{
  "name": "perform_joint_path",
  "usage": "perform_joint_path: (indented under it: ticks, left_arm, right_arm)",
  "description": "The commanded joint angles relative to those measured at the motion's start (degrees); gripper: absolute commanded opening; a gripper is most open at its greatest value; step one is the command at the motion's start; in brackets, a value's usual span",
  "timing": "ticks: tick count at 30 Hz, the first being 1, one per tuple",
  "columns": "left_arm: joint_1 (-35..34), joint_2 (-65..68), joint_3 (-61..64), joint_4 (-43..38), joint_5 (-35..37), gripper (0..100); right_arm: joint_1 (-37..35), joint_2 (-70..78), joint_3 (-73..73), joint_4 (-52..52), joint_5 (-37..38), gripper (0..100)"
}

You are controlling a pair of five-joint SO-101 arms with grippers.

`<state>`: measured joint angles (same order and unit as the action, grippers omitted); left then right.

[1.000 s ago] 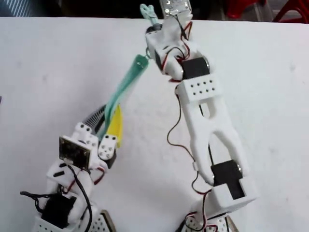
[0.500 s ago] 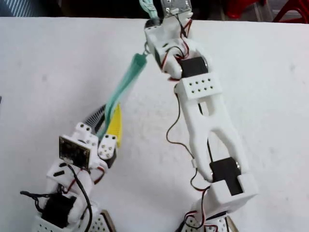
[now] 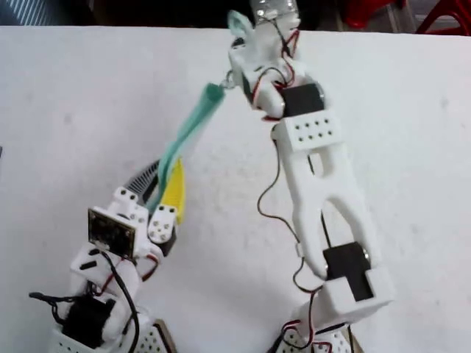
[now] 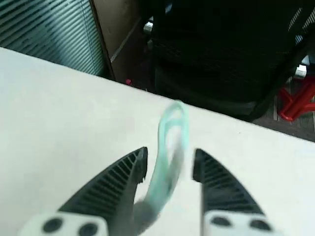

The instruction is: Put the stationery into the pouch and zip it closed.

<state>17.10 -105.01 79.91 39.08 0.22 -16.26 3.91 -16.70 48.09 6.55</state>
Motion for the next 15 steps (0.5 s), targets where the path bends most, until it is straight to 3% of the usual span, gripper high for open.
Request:
perform_joint_path:
  ticks: [1, 6, 12, 15]
  left_arm:
    - [-0.40, 0.13, 0.79, -2.90, -2.46, 2]
    - [-0.40, 0.13, 0.26, -3.78, -4.75, 2]
    - [-2.51, 0.40, -0.70, -5.63, -8.00, 2]
    - [-5.85, 0.40, -1.23, -10.46, -12.22, 2]
  right_arm:
    - [-3.12, -12.44, -5.19, 14.29, -0.18, 43.8]
    - [-3.30, -24.75, -5.19, 23.69, -0.09, 39.2]
    - [3.91, -36.79, -5.10, 38.29, -0.18, 36.4]
    - [8.57, -40.66, -3.34, 45.23, -0.09, 35.0]
